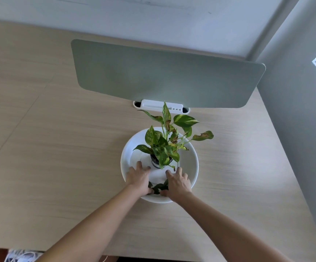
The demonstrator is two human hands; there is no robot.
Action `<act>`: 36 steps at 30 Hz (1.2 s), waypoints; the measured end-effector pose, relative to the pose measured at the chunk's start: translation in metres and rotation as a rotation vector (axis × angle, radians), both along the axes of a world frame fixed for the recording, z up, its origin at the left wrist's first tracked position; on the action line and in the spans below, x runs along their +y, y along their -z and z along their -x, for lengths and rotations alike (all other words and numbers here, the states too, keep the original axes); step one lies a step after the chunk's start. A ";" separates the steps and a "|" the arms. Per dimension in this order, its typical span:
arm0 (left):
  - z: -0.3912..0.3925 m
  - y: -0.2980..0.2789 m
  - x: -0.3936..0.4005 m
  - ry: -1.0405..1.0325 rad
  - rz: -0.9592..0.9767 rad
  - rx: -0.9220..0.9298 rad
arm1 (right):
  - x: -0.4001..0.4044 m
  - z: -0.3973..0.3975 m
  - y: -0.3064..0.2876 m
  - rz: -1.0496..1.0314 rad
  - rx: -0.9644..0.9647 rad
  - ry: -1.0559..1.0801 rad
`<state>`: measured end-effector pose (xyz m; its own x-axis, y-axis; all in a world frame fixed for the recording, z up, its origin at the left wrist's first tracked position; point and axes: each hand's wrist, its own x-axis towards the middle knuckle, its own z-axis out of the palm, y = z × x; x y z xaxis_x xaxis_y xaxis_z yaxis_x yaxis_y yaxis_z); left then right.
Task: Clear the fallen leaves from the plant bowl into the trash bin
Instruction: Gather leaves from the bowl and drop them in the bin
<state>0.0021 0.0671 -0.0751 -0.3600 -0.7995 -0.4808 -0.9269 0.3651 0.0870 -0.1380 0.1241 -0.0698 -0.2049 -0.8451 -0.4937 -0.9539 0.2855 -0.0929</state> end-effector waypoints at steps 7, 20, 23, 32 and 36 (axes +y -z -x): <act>-0.004 0.006 -0.002 -0.073 -0.138 0.312 | 0.001 -0.013 0.007 0.088 -0.121 0.050; -0.025 0.002 -0.024 -0.826 -0.649 0.960 | 0.007 0.020 -0.008 0.345 -0.646 0.796; -0.023 -0.008 -0.017 -1.032 -0.850 1.062 | 0.022 0.029 -0.015 0.395 -0.946 1.060; 0.049 -0.031 0.045 -1.031 -1.100 1.152 | 0.115 0.089 -0.038 0.614 -1.332 1.238; 0.115 -0.040 0.116 -0.928 -1.144 1.120 | 0.202 0.135 -0.042 0.672 -1.328 1.344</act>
<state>-0.1134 0.1827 -0.0356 -0.5423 -0.3991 -0.7393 -0.1124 -0.8376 0.5346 -0.2727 0.3256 -0.0278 -0.5878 -0.5724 -0.5716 0.5392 0.2496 -0.8044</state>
